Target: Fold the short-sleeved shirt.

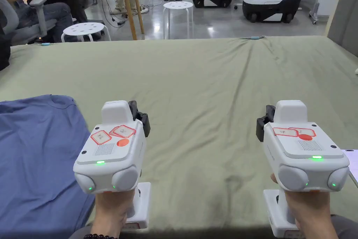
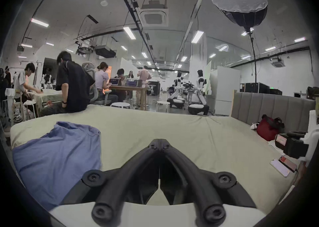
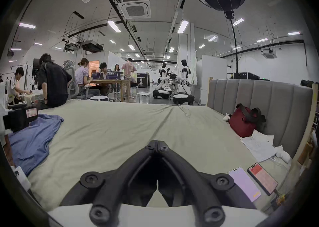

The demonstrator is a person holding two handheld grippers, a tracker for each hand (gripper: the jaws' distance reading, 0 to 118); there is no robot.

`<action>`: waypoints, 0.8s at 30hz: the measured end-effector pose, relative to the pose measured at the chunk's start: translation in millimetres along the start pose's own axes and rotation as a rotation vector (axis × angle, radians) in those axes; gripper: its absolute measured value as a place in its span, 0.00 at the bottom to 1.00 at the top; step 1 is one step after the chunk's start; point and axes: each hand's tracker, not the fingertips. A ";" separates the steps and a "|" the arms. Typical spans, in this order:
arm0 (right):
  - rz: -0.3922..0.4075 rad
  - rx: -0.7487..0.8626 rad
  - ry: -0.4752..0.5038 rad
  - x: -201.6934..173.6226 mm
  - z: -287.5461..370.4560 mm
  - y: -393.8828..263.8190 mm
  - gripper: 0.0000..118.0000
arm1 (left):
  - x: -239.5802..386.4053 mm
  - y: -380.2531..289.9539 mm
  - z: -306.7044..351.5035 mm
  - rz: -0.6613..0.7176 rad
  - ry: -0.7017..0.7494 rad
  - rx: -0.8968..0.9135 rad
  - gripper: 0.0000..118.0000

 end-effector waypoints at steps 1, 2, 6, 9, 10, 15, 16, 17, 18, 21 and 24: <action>0.001 0.000 -0.002 -0.9 0.2 -0.5 0.00 | 0.3 -0.9 1.4 -0.004 0.010 0.006 0.00; 0.003 -0.002 -0.005 -2.6 0.6 -1.3 0.00 | 0.8 -1.6 1.6 -0.009 0.022 0.009 0.00; -0.003 -0.007 0.008 -13.4 -2.6 1.8 0.00 | -9.2 0.2 6.6 -0.032 0.034 0.010 0.00; -0.007 -0.009 0.052 -38.8 -11.7 8.1 0.00 | -35.5 6.8 19.1 -0.021 0.067 0.024 0.00; -0.010 -0.015 0.078 -52.7 -13.9 9.9 0.00 | -48.3 9.9 24.2 -0.002 0.097 0.031 0.00; 0.040 0.005 0.291 -138.9 -15.6 18.4 0.00 | -117.7 28.0 67.1 0.019 0.282 0.074 0.00; 0.050 0.012 0.332 -153.8 -17.7 20.6 0.00 | -128.9 30.7 76.1 0.016 0.312 0.076 0.00; 0.060 0.016 0.372 -167.8 -16.1 21.7 0.00 | -137.5 32.4 83.4 0.011 0.337 0.077 0.00; 0.071 0.022 0.416 -184.3 -13.0 22.8 0.00 | -146.2 33.4 91.0 -0.004 0.370 0.080 0.00; 0.094 0.033 0.493 -220.4 -8.5 27.6 0.00 | -163.0 32.8 106.3 -0.053 0.440 0.059 0.00; 0.097 0.031 0.528 -239.7 -8.9 29.6 0.00 | -172.1 28.6 111.8 -0.044 0.454 0.052 0.00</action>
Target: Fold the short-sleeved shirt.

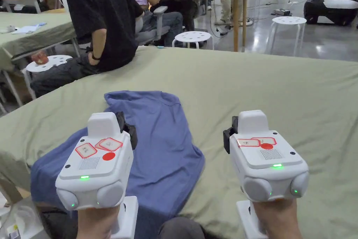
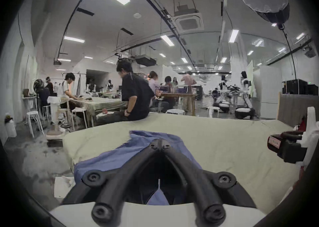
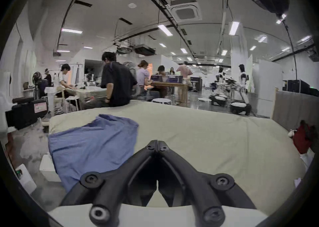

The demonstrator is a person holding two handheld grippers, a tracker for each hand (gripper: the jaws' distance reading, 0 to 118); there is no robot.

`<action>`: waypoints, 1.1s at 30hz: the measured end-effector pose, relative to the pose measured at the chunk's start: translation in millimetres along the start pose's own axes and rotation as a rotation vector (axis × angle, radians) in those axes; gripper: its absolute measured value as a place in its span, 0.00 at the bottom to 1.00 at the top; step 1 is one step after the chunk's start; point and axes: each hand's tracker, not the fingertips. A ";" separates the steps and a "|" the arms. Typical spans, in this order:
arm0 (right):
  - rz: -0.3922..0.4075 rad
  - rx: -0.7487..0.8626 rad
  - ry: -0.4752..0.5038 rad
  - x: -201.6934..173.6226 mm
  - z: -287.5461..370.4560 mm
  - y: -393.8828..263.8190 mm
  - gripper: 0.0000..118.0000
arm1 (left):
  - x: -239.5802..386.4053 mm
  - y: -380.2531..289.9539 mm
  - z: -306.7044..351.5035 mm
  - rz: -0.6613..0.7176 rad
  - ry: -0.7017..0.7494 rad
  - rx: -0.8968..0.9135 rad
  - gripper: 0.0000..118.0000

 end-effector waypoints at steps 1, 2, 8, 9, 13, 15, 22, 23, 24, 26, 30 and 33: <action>-0.004 0.000 0.009 -3.1 -2.4 0.4 0.00 | -3.1 -1.2 -0.6 0.011 0.004 -0.005 0.00; -0.002 0.000 0.017 -5.4 -4.1 0.3 0.00 | -3.7 -2.7 -0.9 0.014 0.008 -0.009 0.00; -0.007 -0.021 0.017 5.4 -19.5 -11.3 0.00 | -2.4 -4.5 -17.3 0.017 -0.003 -0.037 0.00; -0.009 -0.029 0.014 7.6 -21.1 -13.1 0.00 | -1.5 -2.7 -23.7 0.016 -0.002 -0.044 0.02; 0.003 -0.067 -0.011 11.2 -17.7 -19.0 0.00 | 3.9 5.6 -74.4 -0.031 -0.057 -0.207 0.75; 0.028 -0.070 -0.037 13.0 -21.1 -23.0 0.00 | 9.9 6.2 -104.5 -0.053 -0.094 -0.258 0.97; 0.036 -0.084 -0.038 19.5 -33.9 -29.4 0.00 | 29.7 -11.8 -246.1 0.072 -0.205 -0.421 0.99; 0.037 -0.083 -0.038 21.0 -38.1 -29.6 0.00 | 33.8 -18.5 -267.6 0.025 -0.164 -0.463 0.99; 0.037 -0.082 -0.039 21.8 -40.3 -28.8 0.00 | 36.7 -24.5 -285.5 -0.007 -0.151 -0.488 0.99; 0.039 -0.082 -0.046 25.8 -49.1 -28.0 0.00 | 44.6 -40.2 -323.7 -0.110 -0.159 -0.567 0.99; 0.034 -0.058 -0.087 35.6 -60.4 -23.7 0.00 | 57.1 -71.8 -373.1 -0.131 -0.260 -0.700 0.99; 0.030 -0.041 -0.099 44.3 -64.3 -20.7 0.00 | 62.3 -101.7 -397.5 -0.112 -0.237 -0.777 0.86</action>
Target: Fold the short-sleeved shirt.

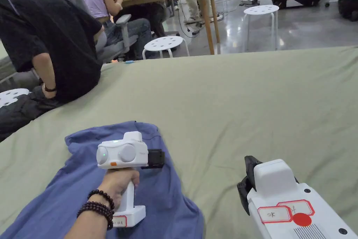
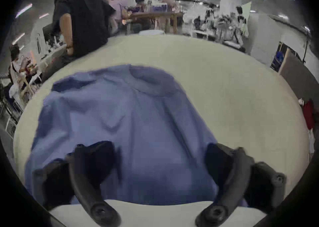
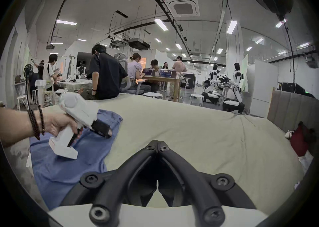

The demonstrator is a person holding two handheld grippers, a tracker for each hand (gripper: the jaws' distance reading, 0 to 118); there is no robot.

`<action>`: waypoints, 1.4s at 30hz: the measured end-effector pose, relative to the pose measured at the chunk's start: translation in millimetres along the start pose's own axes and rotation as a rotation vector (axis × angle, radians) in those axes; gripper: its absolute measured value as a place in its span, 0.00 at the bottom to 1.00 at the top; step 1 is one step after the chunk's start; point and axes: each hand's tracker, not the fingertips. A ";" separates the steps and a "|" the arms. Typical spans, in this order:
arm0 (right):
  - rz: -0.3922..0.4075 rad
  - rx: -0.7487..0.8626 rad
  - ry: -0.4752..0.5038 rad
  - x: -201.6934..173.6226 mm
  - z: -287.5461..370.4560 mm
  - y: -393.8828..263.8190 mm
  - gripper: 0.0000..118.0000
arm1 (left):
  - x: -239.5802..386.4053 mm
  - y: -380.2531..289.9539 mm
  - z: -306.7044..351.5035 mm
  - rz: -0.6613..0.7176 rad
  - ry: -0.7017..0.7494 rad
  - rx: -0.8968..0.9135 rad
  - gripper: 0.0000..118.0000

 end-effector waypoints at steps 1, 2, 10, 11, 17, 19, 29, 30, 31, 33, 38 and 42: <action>-0.005 0.005 -0.002 3.2 0.6 0.8 0.00 | 3.4 -3.8 -5.0 -0.014 0.024 -0.050 0.86; -0.015 0.008 -0.001 6.1 1.6 1.3 0.00 | 3.7 1.1 -0.2 -0.010 0.010 -0.016 0.84; -0.040 0.018 -0.017 17.7 15.4 -3.1 0.00 | -5.8 6.8 31.4 -0.013 0.019 0.083 0.09; -0.039 0.021 -0.020 20.1 18.3 -3.0 0.00 | -7.5 8.8 38.9 -0.003 0.034 0.113 0.09; -0.076 0.024 -0.099 43.5 39.5 0.6 0.00 | 5.1 56.5 106.4 -0.026 0.024 0.269 0.09; -0.123 0.032 -0.123 52.1 48.5 3.5 0.00 | 28.8 76.7 135.1 -0.050 -0.044 0.341 0.09; -0.109 0.100 -0.289 103.9 124.2 3.5 0.00 | 293.0 84.1 220.6 -0.251 -0.690 0.509 0.09; -0.109 0.096 -0.301 111.2 129.9 1.3 0.00 | 321.3 75.7 220.3 -0.276 -0.737 0.502 0.09; -0.107 0.088 -0.324 120.7 136.8 -2.6 0.00 | 355.0 64.1 219.3 -0.316 -0.780 0.475 0.09; -0.091 0.066 -0.373 136.3 150.5 -10.4 0.00 | 410.5 40.9 206.4 -0.345 -0.871 0.409 0.09; -0.101 -0.008 -0.493 174.5 176.6 -37.6 0.00 | 513.6 -20.8 141.5 -0.466 -0.907 0.219 0.09; -0.110 -0.046 -0.544 200.1 182.5 -53.2 0.00 | 547.8 -51.5 94.6 -0.526 -0.832 0.124 0.09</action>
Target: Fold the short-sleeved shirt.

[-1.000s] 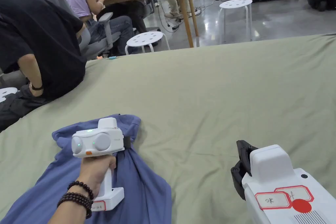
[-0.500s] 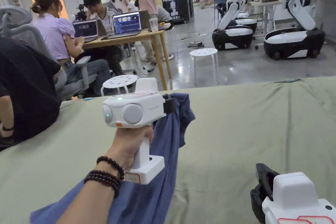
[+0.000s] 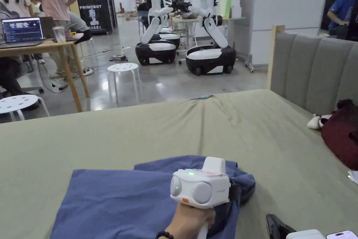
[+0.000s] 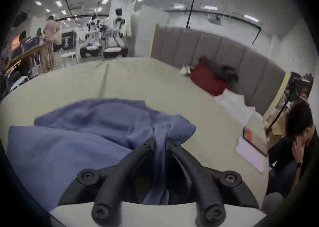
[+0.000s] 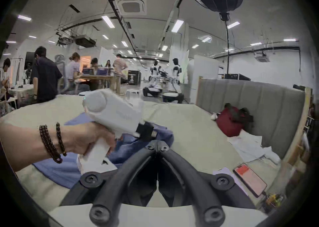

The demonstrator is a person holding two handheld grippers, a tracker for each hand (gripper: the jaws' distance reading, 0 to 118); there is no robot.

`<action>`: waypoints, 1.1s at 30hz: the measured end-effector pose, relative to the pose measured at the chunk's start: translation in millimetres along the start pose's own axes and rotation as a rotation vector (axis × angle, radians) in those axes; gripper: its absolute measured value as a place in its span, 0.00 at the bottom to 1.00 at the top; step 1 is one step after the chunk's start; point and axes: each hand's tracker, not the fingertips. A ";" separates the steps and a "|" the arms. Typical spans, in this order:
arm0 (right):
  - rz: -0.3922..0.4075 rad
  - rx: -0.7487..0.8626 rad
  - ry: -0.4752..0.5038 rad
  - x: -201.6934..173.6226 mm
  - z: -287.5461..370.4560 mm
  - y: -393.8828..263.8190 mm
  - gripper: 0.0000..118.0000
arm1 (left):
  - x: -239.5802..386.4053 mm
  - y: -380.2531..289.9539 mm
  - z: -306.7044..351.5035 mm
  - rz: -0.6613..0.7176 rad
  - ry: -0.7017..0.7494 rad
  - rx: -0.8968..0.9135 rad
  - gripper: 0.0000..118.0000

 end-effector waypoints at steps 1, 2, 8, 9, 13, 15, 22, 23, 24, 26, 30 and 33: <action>-0.003 -0.005 -0.008 5.7 -3.1 -2.8 0.00 | 1.0 -2.9 -4.1 -0.011 0.002 -0.004 0.09; -0.004 -0.009 -0.010 8.3 -5.7 -4.8 0.00 | 0.9 -4.1 -4.5 -0.016 0.000 -0.001 0.09; -0.027 -0.031 0.013 9.1 -12.3 -7.4 0.00 | -26.2 10.9 61.0 0.081 0.078 0.318 0.96; -0.030 -0.035 0.023 6.7 -12.2 -4.8 0.00 | -37.9 16.3 79.5 0.118 0.128 0.381 0.95; -0.042 -0.044 0.060 -3.9 -9.1 3.0 0.00 | -70.5 15.0 168.7 0.210 0.219 0.401 0.86; -0.053 -0.044 0.074 -8.7 -6.3 5.5 0.00 | -84.2 8.2 208.0 0.213 0.280 0.426 0.45; -0.082 -0.034 0.113 -28.1 -4.6 9.7 0.00 | -152.0 -14.7 299.8 0.211 0.498 0.388 0.00; -0.082 -0.036 0.115 -30.9 -5.9 10.2 0.00 | -159.6 -12.5 302.2 0.223 0.509 0.384 0.00; -0.076 -0.042 0.115 -34.9 -8.6 10.8 0.00 | -170.8 -12.3 304.5 0.236 0.524 0.380 0.00; -0.056 -0.045 0.116 -43.0 -17.2 11.9 0.00 | -197.3 -9.7 300.9 0.266 0.544 0.348 0.05; -0.001 -0.082 0.112 -59.9 -50.7 15.1 0.00 | -254.2 -1.7 264.2 0.302 0.591 0.228 0.15; 0.021 -0.079 0.079 -74.9 -87.9 16.4 0.00 | -292.4 0.6 221.5 0.276 0.613 0.124 0.69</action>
